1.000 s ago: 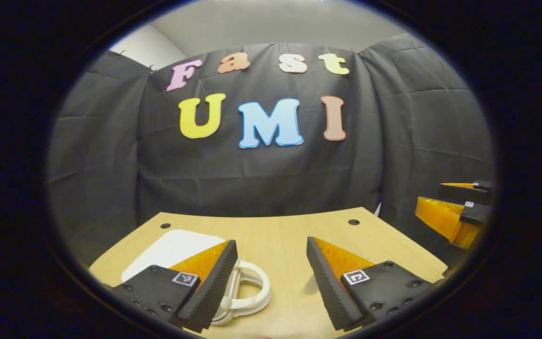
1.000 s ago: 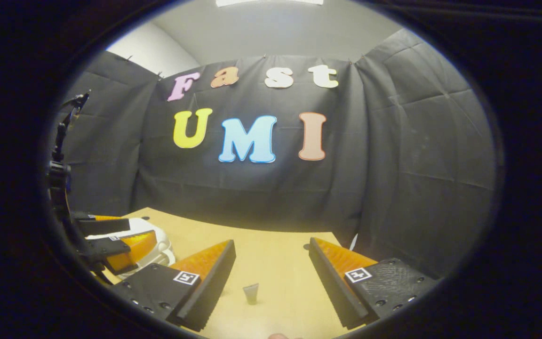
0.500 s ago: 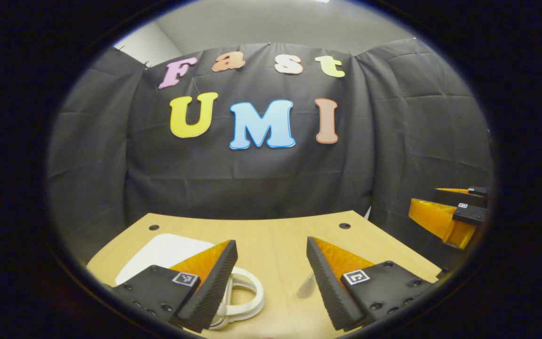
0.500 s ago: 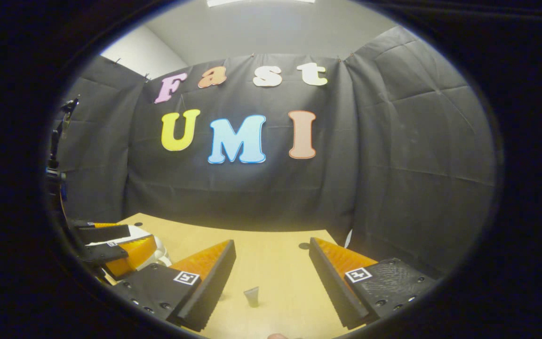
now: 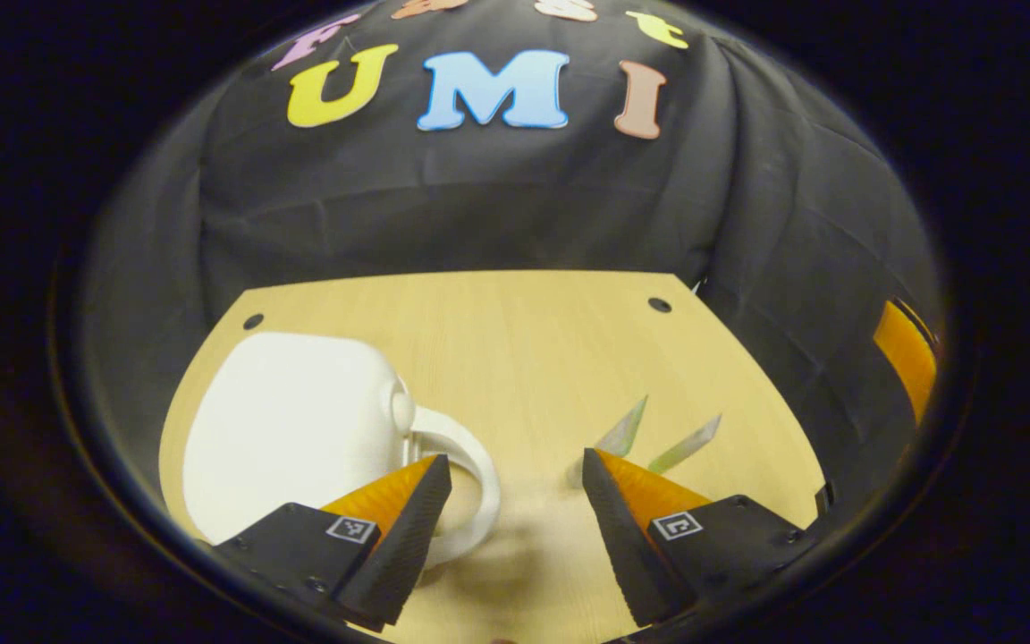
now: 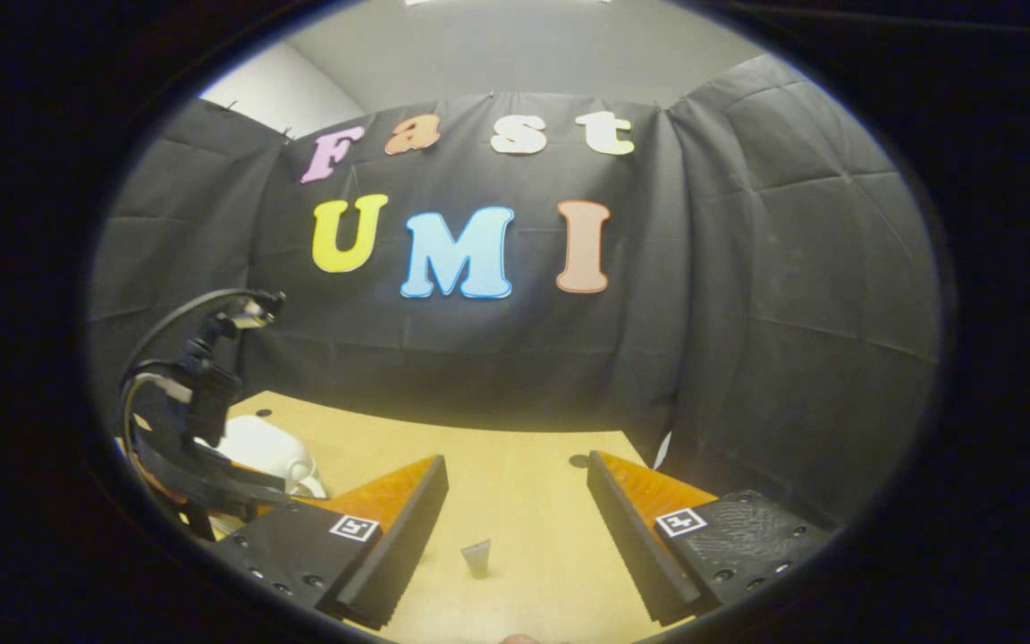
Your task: First open the suitcase, pack the skin care products into it, and then close the suitcase.
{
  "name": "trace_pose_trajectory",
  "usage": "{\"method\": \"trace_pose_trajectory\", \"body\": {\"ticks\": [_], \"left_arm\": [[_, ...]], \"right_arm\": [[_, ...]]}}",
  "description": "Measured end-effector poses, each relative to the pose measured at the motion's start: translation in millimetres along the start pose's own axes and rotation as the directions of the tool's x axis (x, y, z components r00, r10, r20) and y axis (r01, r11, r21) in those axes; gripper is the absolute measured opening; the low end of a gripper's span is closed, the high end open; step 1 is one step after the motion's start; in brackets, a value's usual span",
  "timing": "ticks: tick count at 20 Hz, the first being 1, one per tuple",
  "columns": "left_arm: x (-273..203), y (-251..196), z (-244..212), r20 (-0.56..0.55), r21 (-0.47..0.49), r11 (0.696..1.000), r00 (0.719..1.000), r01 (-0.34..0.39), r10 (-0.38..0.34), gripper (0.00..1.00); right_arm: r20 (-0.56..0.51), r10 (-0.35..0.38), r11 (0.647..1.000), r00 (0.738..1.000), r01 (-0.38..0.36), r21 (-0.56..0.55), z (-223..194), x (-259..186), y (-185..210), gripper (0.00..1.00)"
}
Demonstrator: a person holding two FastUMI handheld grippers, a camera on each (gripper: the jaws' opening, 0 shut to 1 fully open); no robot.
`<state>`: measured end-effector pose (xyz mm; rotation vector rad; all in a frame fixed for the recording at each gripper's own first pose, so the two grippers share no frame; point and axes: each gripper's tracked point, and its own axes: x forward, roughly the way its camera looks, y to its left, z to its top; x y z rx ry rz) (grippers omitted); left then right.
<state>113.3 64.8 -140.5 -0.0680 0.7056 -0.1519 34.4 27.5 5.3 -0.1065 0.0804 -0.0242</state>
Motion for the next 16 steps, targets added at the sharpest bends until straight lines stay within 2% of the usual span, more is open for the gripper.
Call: {"method": "trace_pose_trajectory", "body": {"ticks": [4, 6, 10, 11, 13, 15, 16], "left_arm": [[45.4, 18.1, -17.4, -0.174, -0.008, 1.000, 0.985, -0.006, 0.004, 0.96], [59.0, 16.9, -26.8, -0.239, -0.031, 0.999, 0.971, 0.011, -0.018, 0.96], [75.8, 8.2, -34.9, -0.304, -0.022, 0.999, 0.952, 0.025, -0.030, 0.89], [77.8, 7.5, -38.6, -0.317, -0.032, 0.999, 0.948, 0.019, -0.028, 0.84], [84.0, 11.6, -43.0, -0.350, -0.034, 0.999, 0.936, 0.009, -0.021, 0.45], [82.4, 11.3, -44.6, -0.368, -0.020, 0.999, 0.929, 0.035, -0.040, 0.32], [81.5, 10.8, -43.7, -0.369, -0.010, 0.999, 0.928, 0.050, -0.050, 0.30]], "right_arm": [[-0.023, 0.015, 1.000, 1.000, -0.015, 0.001, -7.5, -1.8, 0.5, 0.96], [-0.026, 0.038, 0.999, 0.999, -0.038, 0.002, -8.8, -4.1, 4.2, 0.96], [-0.039, 0.077, 0.997, 0.996, -0.078, -0.004, -12.7, -5.8, 5.5, 0.96], [-0.043, 0.087, 0.996, 0.995, -0.087, -0.002, -12.9, -6.0, 6.0, 0.96], [-0.042, 0.097, 0.995, 0.994, -0.097, 0.003, -12.7, -6.3, 6.1, 0.96], [-0.031, 0.075, 0.997, 0.997, -0.075, -0.001, -12.6, -2.1, 2.8, 0.96], [-0.034, 0.057, 0.998, 0.998, -0.057, -0.008, -15.9, 2.6, 0.9, 0.96]]}}
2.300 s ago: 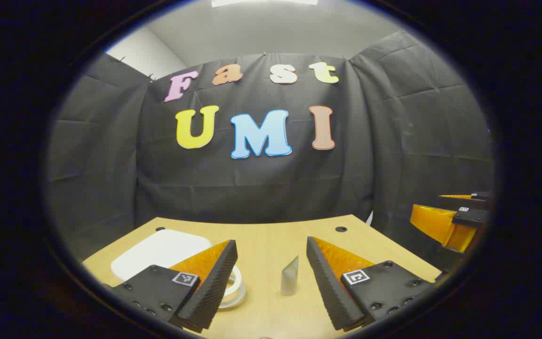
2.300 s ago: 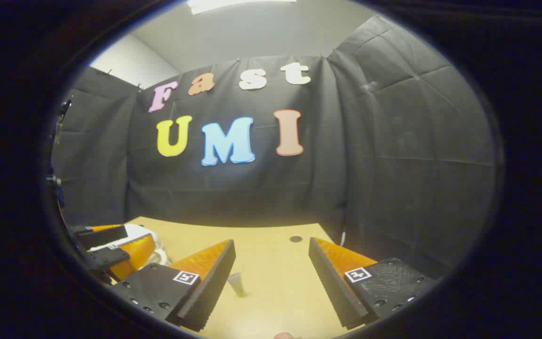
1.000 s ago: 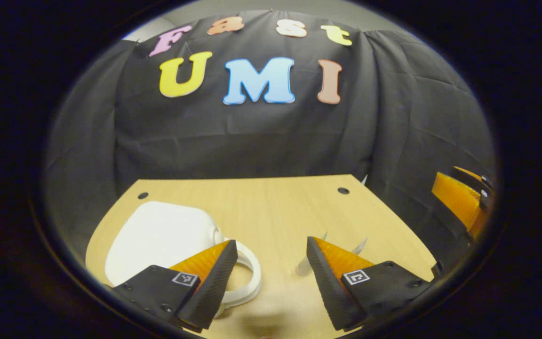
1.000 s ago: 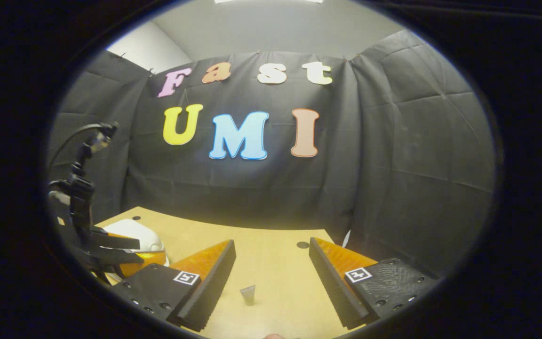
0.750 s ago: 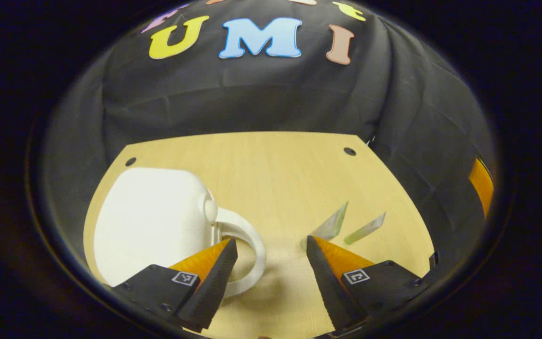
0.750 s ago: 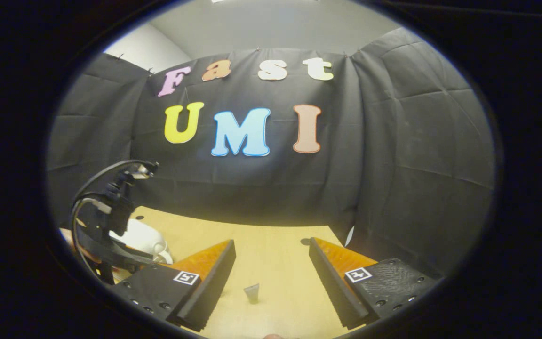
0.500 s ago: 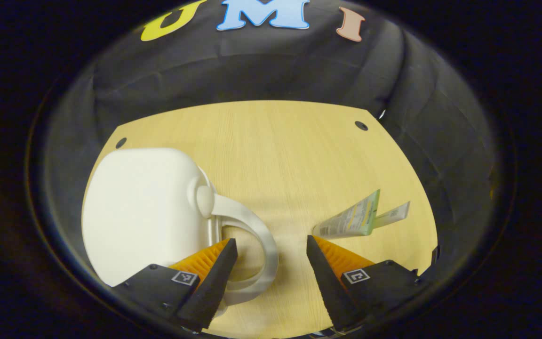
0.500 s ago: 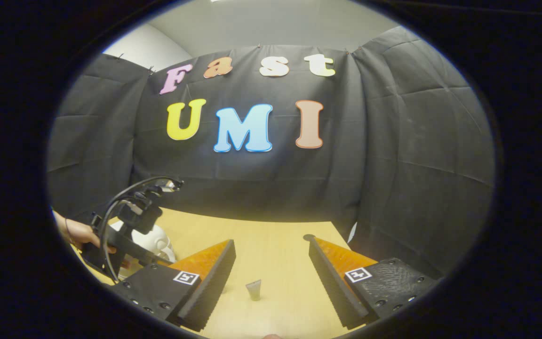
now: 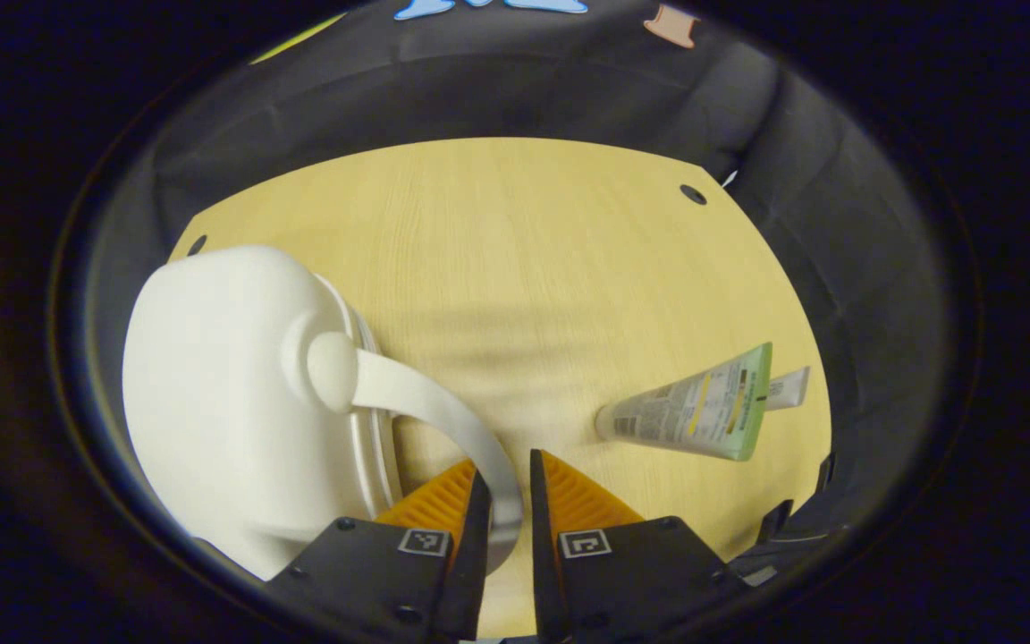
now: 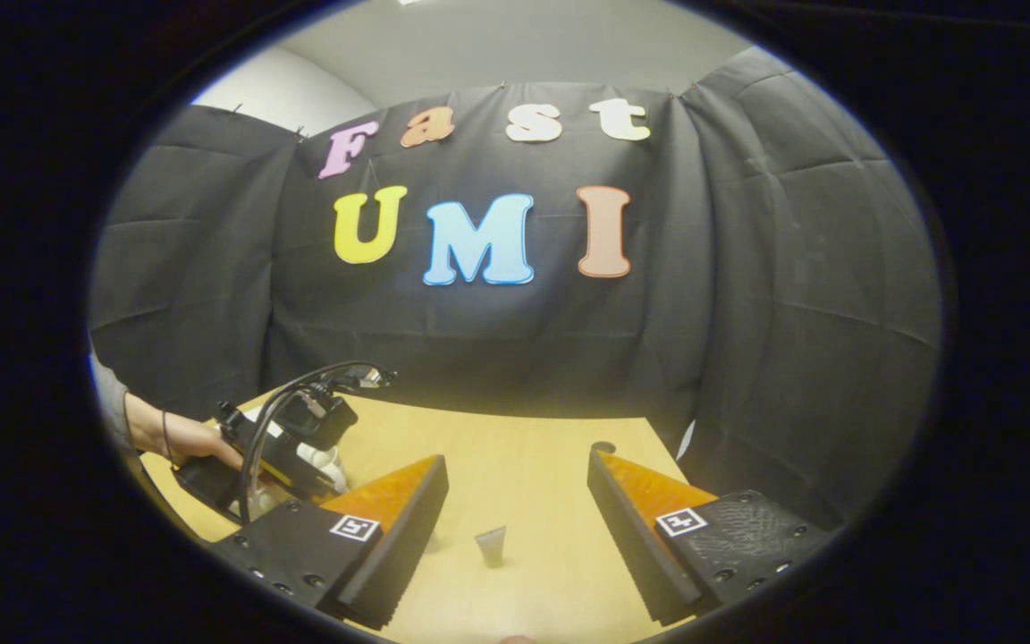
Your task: First open the suitcase, pack the skin care products into it, and then close the suitcase.
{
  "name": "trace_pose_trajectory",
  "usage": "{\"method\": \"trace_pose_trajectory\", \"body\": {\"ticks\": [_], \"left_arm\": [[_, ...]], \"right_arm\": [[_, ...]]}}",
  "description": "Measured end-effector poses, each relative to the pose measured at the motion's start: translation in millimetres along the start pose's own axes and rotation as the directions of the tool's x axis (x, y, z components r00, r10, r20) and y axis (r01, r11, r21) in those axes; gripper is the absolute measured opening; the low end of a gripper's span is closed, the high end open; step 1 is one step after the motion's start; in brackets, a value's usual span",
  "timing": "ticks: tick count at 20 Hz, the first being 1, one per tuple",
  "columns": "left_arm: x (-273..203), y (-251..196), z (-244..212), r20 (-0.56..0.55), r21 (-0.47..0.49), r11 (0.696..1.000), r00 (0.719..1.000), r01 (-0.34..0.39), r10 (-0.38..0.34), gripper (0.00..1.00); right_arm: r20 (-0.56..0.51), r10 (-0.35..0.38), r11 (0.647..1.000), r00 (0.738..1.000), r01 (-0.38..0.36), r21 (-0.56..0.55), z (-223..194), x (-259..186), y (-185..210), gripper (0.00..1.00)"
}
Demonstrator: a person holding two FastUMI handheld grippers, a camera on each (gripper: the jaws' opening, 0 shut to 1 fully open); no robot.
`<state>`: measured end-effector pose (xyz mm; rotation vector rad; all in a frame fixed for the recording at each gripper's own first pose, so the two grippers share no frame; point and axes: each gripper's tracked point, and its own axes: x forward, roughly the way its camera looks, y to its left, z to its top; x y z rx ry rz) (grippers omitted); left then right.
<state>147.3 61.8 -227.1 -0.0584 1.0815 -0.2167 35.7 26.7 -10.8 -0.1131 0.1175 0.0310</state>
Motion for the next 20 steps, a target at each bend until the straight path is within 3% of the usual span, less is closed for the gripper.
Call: {"method": "trace_pose_trajectory", "body": {"ticks": [2, 3, 7, 10, 15, 20], "left_arm": [[-2.1, 4.5, -2.2, -0.017, 0.009, 1.000, 1.000, 0.010, -0.010, 0.30], [-6.2, 2.2, -0.6, -0.022, -0.003, 1.000, 0.999, 0.030, -0.031, 0.23], [-33.8, 0.5, 15.4, 0.021, -0.038, 0.992, 0.993, 0.121, -0.120, 0.16], [-71.8, -0.3, 23.4, 0.022, -0.057, 0.986, 0.987, 0.157, -0.156, 0.16], [-172.2, 39.5, 65.2, 0.096, -0.065, 0.989, 0.987, 0.135, -0.129, 0.15], [-235.8, 99.6, 80.5, 0.127, -0.087, 0.992, 0.989, 0.092, -0.081, 0.16]], "right_arm": [[-0.016, -0.019, 1.000, 1.000, 0.019, -0.007, -5.7, 7.7, 2.7, 0.94], [-0.023, -0.021, 1.000, 1.000, 0.021, -0.007, -8.3, 9.3, 5.2, 0.96], [-0.020, -0.024, 1.000, 1.000, 0.024, 0.010, -3.4, 12.6, 16.0, 0.96], [-0.019, -0.021, 0.999, 1.000, 0.021, 0.030, -0.8, 12.9, 26.0, 0.96], [-0.011, -0.018, 0.999, 1.000, 0.019, 0.038, 0.7, 9.2, 36.4, 0.96], [0.013, -0.023, 0.999, 1.000, 0.022, 0.047, 7.8, 3.6, 49.9, 0.96]]}}
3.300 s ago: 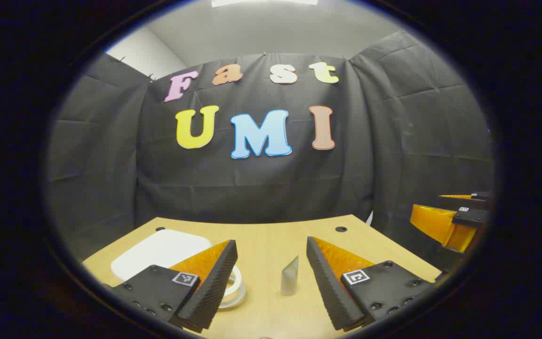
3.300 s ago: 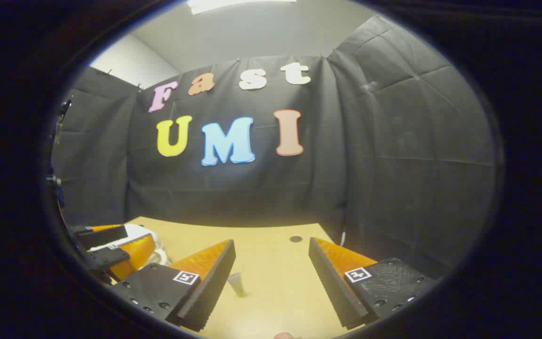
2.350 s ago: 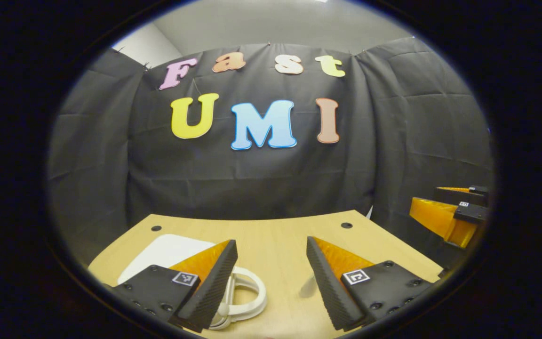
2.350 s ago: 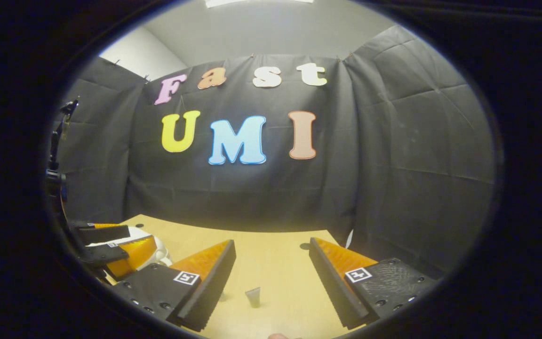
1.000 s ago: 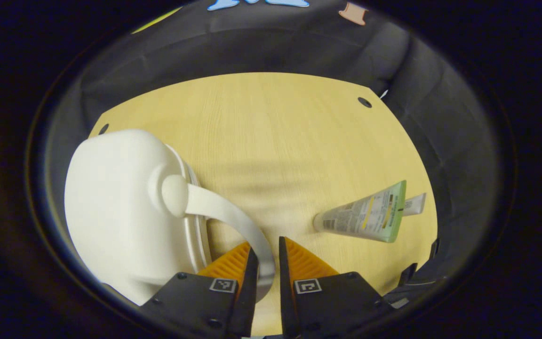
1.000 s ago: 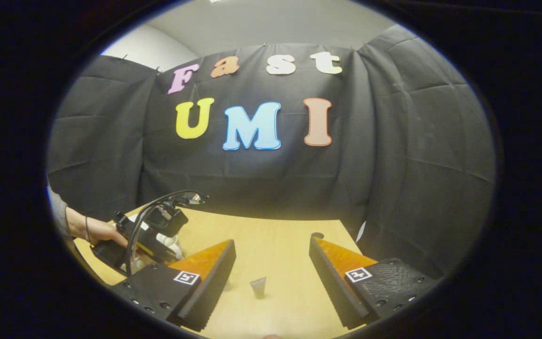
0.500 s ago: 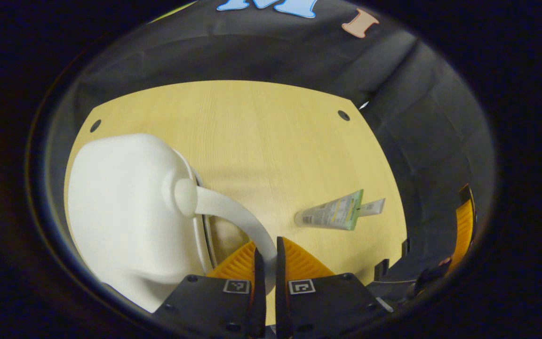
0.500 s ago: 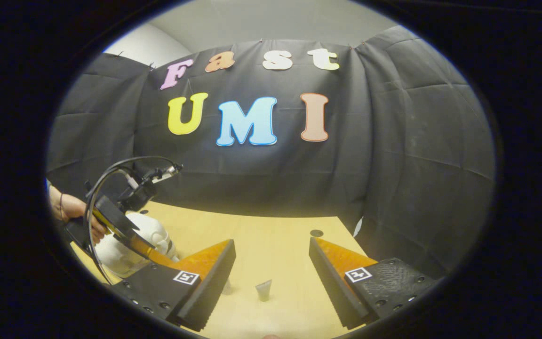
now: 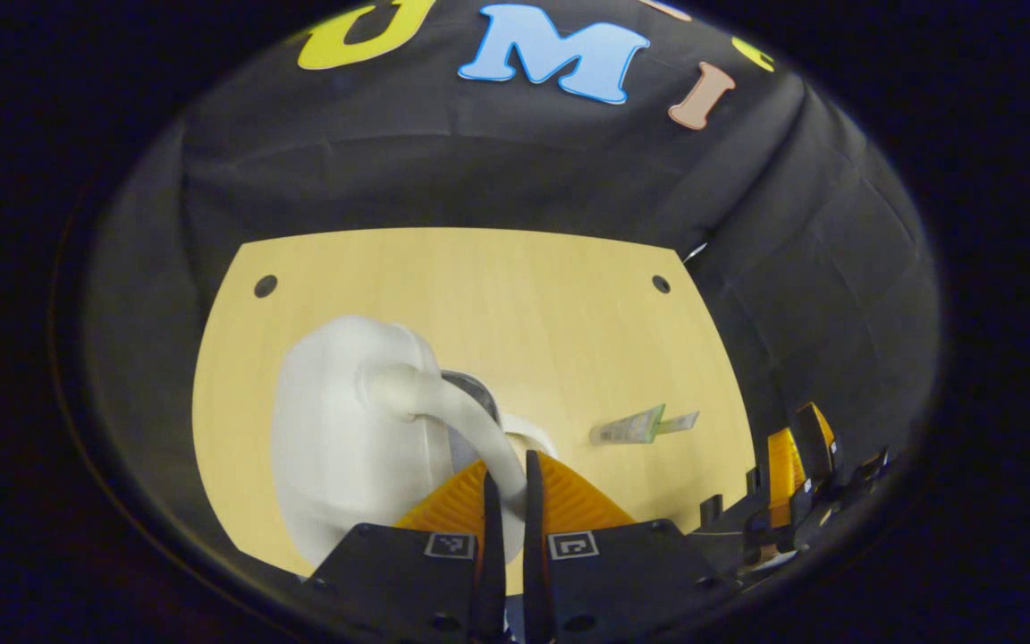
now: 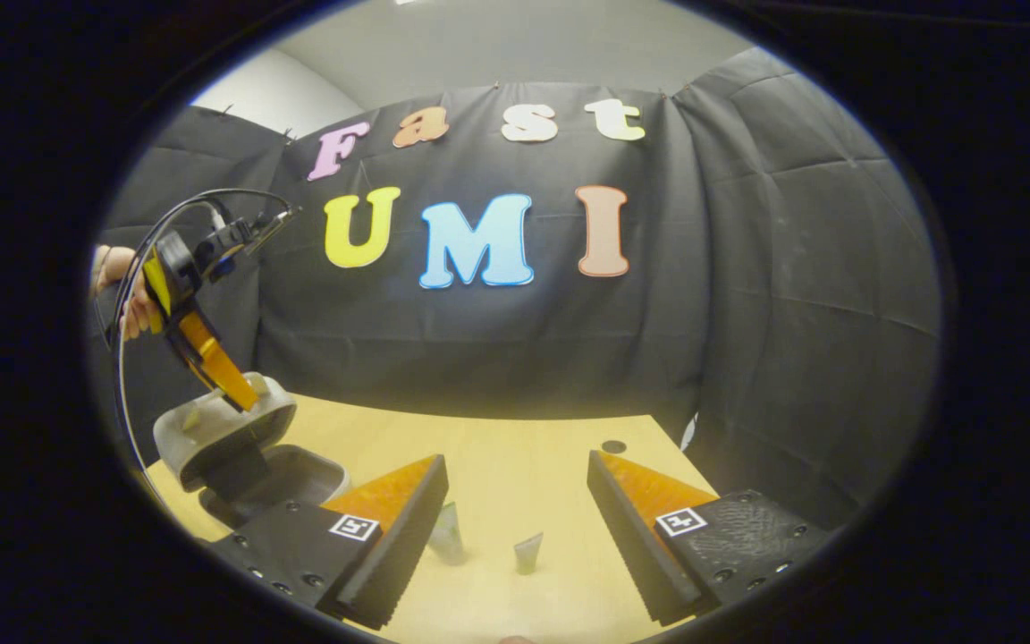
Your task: First open the suitcase, pack the skin care products into it, and then close the suitcase.
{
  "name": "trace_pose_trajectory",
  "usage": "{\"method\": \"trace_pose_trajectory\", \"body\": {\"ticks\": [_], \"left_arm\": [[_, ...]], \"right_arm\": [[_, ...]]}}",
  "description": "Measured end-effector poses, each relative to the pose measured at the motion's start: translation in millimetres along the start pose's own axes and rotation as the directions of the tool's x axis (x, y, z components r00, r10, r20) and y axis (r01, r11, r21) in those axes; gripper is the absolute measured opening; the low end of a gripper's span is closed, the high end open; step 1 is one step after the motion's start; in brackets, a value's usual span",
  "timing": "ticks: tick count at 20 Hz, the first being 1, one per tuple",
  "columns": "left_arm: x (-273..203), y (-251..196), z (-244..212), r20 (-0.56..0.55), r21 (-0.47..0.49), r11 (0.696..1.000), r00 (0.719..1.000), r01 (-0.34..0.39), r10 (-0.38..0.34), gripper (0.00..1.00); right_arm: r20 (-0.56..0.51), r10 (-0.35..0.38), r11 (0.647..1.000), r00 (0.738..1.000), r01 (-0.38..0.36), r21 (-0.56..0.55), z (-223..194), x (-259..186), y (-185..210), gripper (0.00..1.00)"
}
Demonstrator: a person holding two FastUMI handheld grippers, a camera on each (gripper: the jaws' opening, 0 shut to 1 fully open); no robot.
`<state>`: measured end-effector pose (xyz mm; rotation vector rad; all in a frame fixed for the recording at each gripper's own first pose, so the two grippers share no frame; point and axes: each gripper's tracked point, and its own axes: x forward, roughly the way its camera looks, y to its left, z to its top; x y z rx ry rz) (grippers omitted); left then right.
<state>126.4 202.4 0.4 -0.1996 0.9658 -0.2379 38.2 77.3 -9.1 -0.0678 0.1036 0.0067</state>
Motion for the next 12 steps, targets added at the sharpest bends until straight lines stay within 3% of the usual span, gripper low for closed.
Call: {"method": "trace_pose_trajectory", "body": {"ticks": [9, 12], "left_arm": [[-78.8, 128.2, 22.0, 0.050, 0.010, 0.995, 0.994, -0.095, 0.094, 0.15], [-86.3, 206.5, 19.0, 0.061, 0.042, 0.979, 0.979, -0.199, 0.197, 0.16]], "right_arm": [[0.020, -0.040, 0.999, 0.999, 0.040, -0.017, 9.6, -10.9, 26.1, 0.96], [0.002, -0.060, 0.998, 0.998, 0.060, -0.003, 6.1, -9.5, 37.0, 0.96]]}}
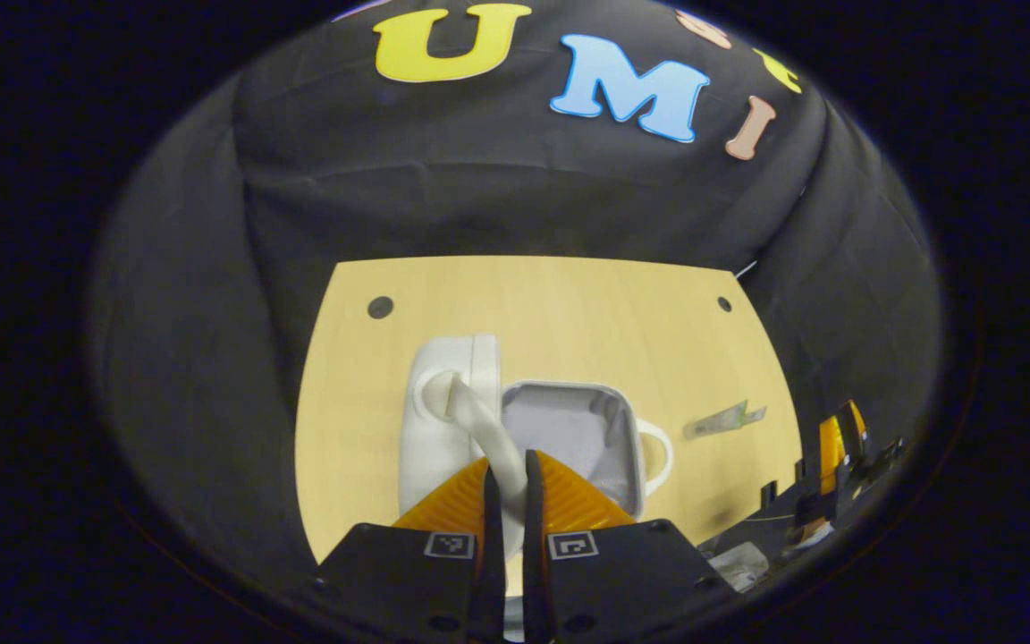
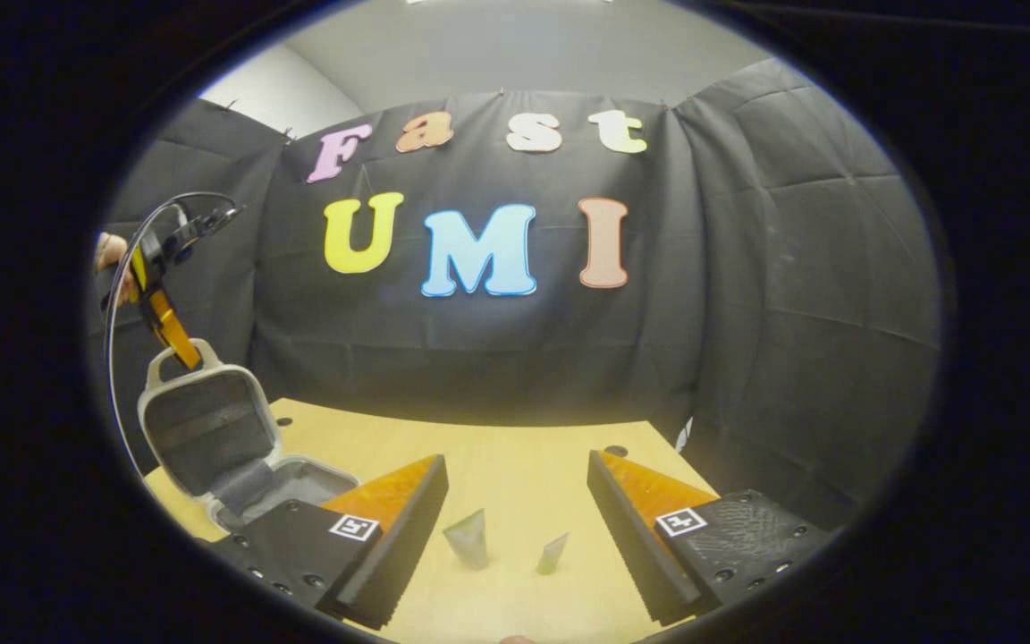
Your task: First open the suitcase, pack the skin care products into it, and then close the suitcase.
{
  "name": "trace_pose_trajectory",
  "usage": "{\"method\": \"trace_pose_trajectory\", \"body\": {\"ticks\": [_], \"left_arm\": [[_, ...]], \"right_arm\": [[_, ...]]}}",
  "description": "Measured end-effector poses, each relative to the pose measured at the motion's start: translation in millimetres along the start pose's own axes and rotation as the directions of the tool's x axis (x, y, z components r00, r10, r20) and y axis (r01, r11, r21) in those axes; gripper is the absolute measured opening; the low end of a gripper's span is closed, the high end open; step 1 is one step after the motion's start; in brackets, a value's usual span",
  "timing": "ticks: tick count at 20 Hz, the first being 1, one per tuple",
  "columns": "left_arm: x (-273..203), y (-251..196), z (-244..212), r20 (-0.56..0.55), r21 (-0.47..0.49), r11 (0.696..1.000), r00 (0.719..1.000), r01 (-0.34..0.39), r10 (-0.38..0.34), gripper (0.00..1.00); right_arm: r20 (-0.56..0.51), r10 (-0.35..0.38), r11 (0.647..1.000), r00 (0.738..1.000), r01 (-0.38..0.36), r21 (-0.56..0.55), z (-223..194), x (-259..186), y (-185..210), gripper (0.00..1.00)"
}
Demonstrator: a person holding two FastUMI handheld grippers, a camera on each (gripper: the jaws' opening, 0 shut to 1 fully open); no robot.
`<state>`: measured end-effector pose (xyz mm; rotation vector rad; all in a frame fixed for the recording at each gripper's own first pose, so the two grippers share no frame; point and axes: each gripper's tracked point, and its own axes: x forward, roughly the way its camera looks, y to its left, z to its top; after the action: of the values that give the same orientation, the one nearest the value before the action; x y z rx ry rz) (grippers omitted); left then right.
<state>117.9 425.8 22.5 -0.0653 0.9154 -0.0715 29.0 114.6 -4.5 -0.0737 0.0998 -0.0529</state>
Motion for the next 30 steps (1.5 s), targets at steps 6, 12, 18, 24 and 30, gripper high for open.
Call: {"method": "trace_pose_trajectory", "body": {"ticks": [6, 12, 18, 24, 30], "left_arm": [[43.7, 157.7, -23.7, 0.001, 0.032, 0.975, 0.976, -0.220, 0.220, 0.15], [134.0, 248.1, -90.4, -0.092, 0.015, 0.957, 0.953, -0.289, 0.289, 0.16], [194.7, 302.0, -139.0, -0.120, -0.053, 0.944, 0.940, -0.326, 0.318, 0.18], [160.7, 316.8, -119.4, 0.058, -0.154, 0.885, 0.890, -0.439, 0.452, 0.97], [96.1, 255.9, -63.8, 0.308, -0.266, 0.874, 0.823, -0.407, 0.477, 1.00]], "right_arm": [[-0.058, -0.074, 0.997, 0.996, 0.076, 0.020, -10.8, -2.7, 12.9, 0.96], [-0.086, -0.103, 0.995, 0.991, 0.103, -0.002, -7.8, -2.8, 11.2, 0.96], [-0.120, -0.136, 0.990, 0.983, 0.133, -0.035, -10.3, -6.4, -1.6, 0.96], [-0.112, -0.122, 0.993, 0.986, 0.121, -0.011, -10.4, -8.9, -6.3, 0.97], [-0.079, -0.080, 0.997, 0.994, 0.080, -0.010, -11.2, -10.3, -13.5, 0.96]]}}
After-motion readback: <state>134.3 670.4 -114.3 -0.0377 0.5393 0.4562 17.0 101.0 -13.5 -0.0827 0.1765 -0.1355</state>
